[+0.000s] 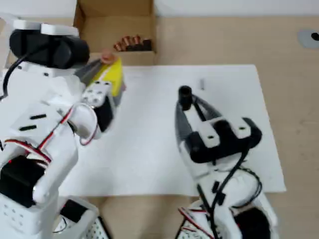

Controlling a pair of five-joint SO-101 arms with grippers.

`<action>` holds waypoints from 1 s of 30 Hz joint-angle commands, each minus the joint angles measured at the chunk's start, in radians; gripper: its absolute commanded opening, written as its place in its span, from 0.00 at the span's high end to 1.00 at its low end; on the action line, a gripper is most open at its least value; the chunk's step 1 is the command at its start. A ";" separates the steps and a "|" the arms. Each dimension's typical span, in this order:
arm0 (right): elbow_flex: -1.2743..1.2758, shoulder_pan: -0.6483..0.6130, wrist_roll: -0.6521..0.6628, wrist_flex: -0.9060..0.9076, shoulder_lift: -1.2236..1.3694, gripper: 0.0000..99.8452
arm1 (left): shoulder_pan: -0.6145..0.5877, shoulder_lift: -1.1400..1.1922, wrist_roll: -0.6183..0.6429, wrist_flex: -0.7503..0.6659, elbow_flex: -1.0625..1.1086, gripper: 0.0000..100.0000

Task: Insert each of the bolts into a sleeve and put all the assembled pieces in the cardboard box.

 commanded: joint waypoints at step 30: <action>0.381 -0.064 -0.032 -0.184 -0.275 0.99 | 0.324 -0.012 0.058 -0.112 0.011 0.99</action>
